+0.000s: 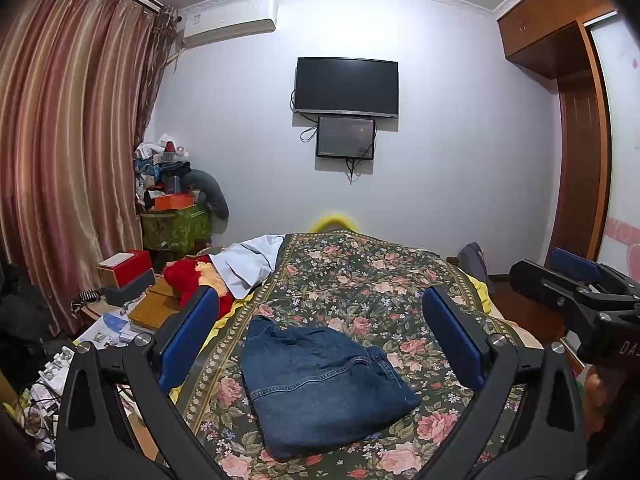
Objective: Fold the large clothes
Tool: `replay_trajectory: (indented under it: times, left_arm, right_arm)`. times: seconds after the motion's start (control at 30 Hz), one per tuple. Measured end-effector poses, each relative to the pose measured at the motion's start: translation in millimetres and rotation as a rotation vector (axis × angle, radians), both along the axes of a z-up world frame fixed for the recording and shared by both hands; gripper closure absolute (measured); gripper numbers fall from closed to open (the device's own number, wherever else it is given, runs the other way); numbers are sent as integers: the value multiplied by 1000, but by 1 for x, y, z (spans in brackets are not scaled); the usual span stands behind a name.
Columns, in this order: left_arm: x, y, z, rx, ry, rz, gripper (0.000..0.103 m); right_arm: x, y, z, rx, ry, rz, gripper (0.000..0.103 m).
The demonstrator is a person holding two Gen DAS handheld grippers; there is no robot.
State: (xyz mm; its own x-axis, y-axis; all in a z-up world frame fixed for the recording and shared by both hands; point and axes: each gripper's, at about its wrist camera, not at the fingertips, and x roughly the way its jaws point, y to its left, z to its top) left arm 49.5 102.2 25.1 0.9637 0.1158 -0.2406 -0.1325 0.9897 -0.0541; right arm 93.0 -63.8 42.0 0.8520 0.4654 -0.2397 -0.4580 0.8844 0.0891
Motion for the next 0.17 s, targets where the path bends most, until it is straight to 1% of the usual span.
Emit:
replay_trajectory:
  times: [0.17]
  left_arm:
    - [0,-2,1,-3,1,-2,1]
  right_arm:
    - [0,0,0,4,5,0,0]
